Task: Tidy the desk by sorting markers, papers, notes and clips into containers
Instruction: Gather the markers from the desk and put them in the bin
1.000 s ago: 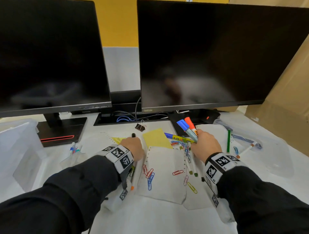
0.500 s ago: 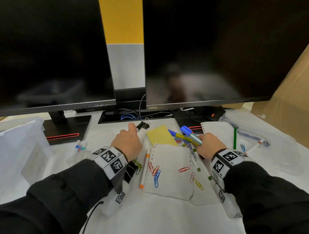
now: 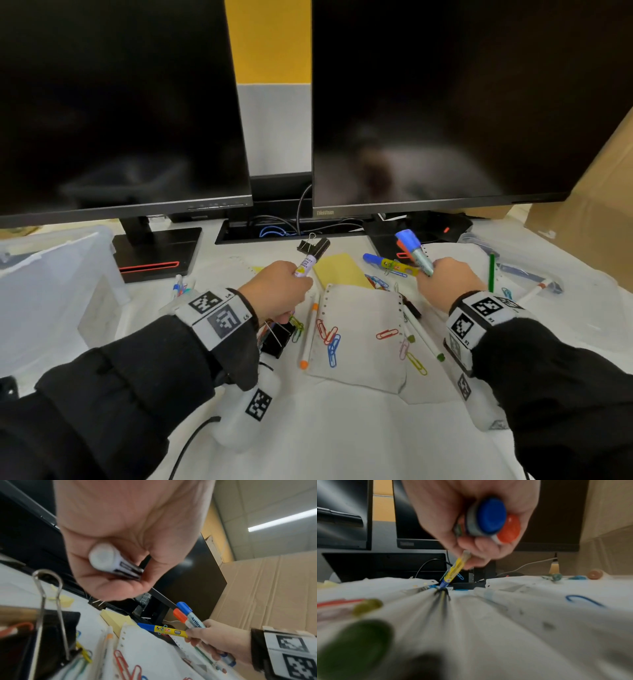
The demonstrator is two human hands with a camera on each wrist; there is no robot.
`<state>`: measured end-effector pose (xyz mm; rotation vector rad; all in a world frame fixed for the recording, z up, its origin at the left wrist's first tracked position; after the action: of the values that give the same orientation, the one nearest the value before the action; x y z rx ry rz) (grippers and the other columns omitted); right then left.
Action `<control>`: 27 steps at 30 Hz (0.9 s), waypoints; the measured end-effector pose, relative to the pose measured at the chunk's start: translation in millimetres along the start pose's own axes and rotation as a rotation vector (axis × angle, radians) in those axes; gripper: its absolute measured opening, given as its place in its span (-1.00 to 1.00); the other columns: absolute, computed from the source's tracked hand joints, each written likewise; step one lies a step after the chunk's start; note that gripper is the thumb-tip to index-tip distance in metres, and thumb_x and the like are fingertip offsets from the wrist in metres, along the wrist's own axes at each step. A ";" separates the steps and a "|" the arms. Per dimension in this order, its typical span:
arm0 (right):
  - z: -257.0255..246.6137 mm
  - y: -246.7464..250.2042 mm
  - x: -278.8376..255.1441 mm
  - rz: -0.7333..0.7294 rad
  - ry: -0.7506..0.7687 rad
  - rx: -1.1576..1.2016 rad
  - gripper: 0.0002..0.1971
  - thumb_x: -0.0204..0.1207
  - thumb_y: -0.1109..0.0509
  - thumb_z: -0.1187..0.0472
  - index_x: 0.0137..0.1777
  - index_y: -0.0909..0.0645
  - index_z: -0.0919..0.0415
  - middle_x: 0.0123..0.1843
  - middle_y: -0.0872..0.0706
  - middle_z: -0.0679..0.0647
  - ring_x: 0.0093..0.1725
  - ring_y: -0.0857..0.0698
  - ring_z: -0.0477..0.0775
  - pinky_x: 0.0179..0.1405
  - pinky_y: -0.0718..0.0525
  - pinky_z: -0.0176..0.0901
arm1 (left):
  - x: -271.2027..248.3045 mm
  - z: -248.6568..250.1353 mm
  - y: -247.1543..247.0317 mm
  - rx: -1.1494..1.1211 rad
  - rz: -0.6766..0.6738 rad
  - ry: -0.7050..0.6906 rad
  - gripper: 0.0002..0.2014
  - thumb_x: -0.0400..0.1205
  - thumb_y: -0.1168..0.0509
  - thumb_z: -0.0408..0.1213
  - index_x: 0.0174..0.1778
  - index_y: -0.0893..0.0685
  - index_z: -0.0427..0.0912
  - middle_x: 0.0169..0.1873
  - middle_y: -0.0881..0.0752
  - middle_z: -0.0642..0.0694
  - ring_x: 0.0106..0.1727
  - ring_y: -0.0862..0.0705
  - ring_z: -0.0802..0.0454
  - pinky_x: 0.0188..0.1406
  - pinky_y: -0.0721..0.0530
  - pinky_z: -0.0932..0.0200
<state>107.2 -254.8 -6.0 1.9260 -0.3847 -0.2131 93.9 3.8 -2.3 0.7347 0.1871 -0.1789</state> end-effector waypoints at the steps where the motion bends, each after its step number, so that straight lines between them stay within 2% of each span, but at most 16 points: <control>1: 2.6 8.7 -2.4 0.047 -0.006 0.026 -0.81 0.61 -0.19 0.11 -0.06 -0.51 0.23 -0.40 -0.46 0.05 -0.45 -0.45 -0.04 -0.50 -0.38 -0.24 | -1.5 1.8 -3.0 -0.113 -0.025 0.000 -0.87 0.69 -0.13 -0.26 -0.15 -0.45 -0.20 -0.40 -0.49 -0.07 -0.51 -0.43 0.07 -0.62 -0.44 0.30; 4: 9.2 31.6 -10.1 0.145 0.017 0.141 -0.77 0.61 -0.18 0.12 -0.18 -0.50 0.25 -0.43 -0.46 0.07 -0.46 -0.45 0.00 -0.48 -0.36 -0.22 | -3.8 13.1 -7.9 -0.393 -0.062 -0.010 -0.85 0.67 -0.20 -0.27 -0.21 -0.43 -0.16 -0.48 -0.41 -0.04 -0.61 -0.30 0.13 -0.72 -0.23 0.39; 6: 10.1 46.3 -16.4 0.206 0.040 0.249 -0.73 0.60 -0.20 0.16 -0.32 -0.48 0.24 -0.47 -0.43 0.08 -0.49 -0.41 0.00 -0.54 -0.31 -0.22 | -4.3 20.3 -16.0 -0.518 -0.108 0.021 -0.83 0.64 -0.27 -0.22 -0.23 -0.45 -0.13 -0.62 -0.35 0.03 -0.74 -0.20 0.21 -0.82 -0.11 0.47; 8: 8.8 53.3 -24.4 0.213 0.052 0.396 -0.76 0.59 -0.23 0.16 -0.27 -0.55 0.26 -0.47 -0.45 0.09 -0.51 -0.40 0.00 -0.57 -0.32 -0.22 | -7.8 29.1 -29.8 -0.628 -0.174 0.054 -0.80 0.63 -0.29 -0.13 -0.23 -0.49 -0.15 -0.75 -0.27 0.10 -0.80 -0.14 0.25 -0.89 -0.05 0.48; 11: -3.5 41.4 -38.2 0.032 0.073 0.753 -0.78 0.59 -0.25 0.15 -0.17 -0.62 0.27 -0.40 -0.58 0.03 -0.62 -0.40 -0.07 -0.71 -0.39 -0.31 | -8.8 45.2 -43.7 -0.777 -0.196 0.044 -0.68 0.59 -0.28 0.03 -0.14 -0.54 -0.20 -0.74 -0.22 0.12 -0.81 -0.15 0.26 -0.91 -0.06 0.45; 13: -19.6 29.2 -53.0 -0.135 0.121 0.886 -0.79 0.58 -0.27 0.17 -0.16 -0.63 0.28 -0.39 -0.62 -0.01 -0.68 -0.36 -0.11 -0.77 -0.35 -0.36 | -10.8 55.4 -46.0 -0.868 -0.183 0.011 -0.67 0.57 -0.28 0.08 -0.20 -0.51 -0.14 -0.73 -0.19 0.12 -0.80 -0.14 0.25 -0.91 -0.06 0.44; 15: -38.3 20.6 -68.2 -0.289 0.198 0.913 -0.81 0.56 -0.30 0.20 -0.19 -0.65 0.29 -0.43 -0.62 -0.02 -0.69 -0.32 -0.11 -0.76 -0.31 -0.37 | -12.5 64.1 -42.4 -0.940 -0.169 -0.025 -0.73 0.59 -0.28 0.03 -0.21 -0.46 -0.09 -0.74 -0.17 0.12 -0.80 -0.12 0.26 -0.92 -0.04 0.43; 17: -54.4 11.8 -83.6 -0.416 0.254 0.895 -0.79 0.56 -0.29 0.20 -0.21 -0.66 0.28 -0.47 -0.62 -0.05 -0.73 -0.31 -0.13 -0.77 -0.30 -0.37 | -14.5 65.3 -36.4 -0.954 -0.153 -0.035 -0.74 0.64 -0.25 -0.08 -0.30 -0.47 -0.12 -0.78 -0.17 0.13 -0.82 -0.11 0.27 -0.93 -0.02 0.45; 20: -66.4 4.8 -89.2 -0.449 0.237 0.887 -0.75 0.60 -0.27 0.12 -0.21 -0.63 0.25 -0.49 -0.64 -0.06 -0.73 -0.36 -0.15 -0.75 -0.36 -0.36 | -14.7 57.2 -23.6 -0.876 -0.093 -0.007 -0.68 0.67 -0.20 -0.10 -0.39 -0.47 -0.14 -0.76 -0.21 0.09 -0.83 -0.13 0.26 -0.89 0.00 0.48; 24: -75.2 -0.9 -87.1 -0.412 0.127 0.947 -0.74 0.61 -0.26 0.07 -0.04 -0.64 0.28 -0.29 -0.64 0.06 -0.62 -0.48 -0.10 -0.66 -0.50 -0.31 | -19.2 38.2 -15.6 -0.771 -0.023 0.025 -0.65 0.65 -0.21 -0.05 -0.42 -0.47 -0.14 -0.60 -0.41 0.02 -0.77 -0.29 0.20 -0.79 -0.13 0.48; 26: -84.9 -4.5 -90.5 -0.413 0.128 0.995 -0.76 0.61 -0.27 0.09 0.01 -0.63 0.27 -0.25 -0.68 0.09 -0.50 -0.61 -0.04 -0.59 -0.66 -0.27 | -19.7 35.0 -19.2 -0.751 -0.034 -0.010 -0.67 0.66 -0.19 -0.08 -0.39 -0.50 -0.15 -0.57 -0.53 -0.01 -0.63 -0.47 0.14 -0.65 -0.42 0.38; 27: -92.0 -7.0 -93.6 -0.418 0.143 1.010 -0.79 0.60 -0.28 0.09 -0.02 -0.62 0.24 -0.23 -0.71 0.09 -0.44 -0.67 -0.02 -0.52 -0.72 -0.25 | -21.4 34.4 -21.1 -0.746 -0.050 -0.027 -0.70 0.67 -0.18 -0.11 -0.34 -0.55 -0.17 -0.50 -0.63 -0.05 -0.50 -0.60 0.09 -0.44 -0.61 0.27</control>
<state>51.2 -138.6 19.3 2.9933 0.0518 -0.1592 72.1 -32.8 14.0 -0.0140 0.2267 -0.1513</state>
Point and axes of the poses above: each hand's wrist, its own x-axis towards the middle knuckle, its own y-axis out of the back of the hand, z = x × y, the point moved 9 cm from there along x, towards the middle knuckle
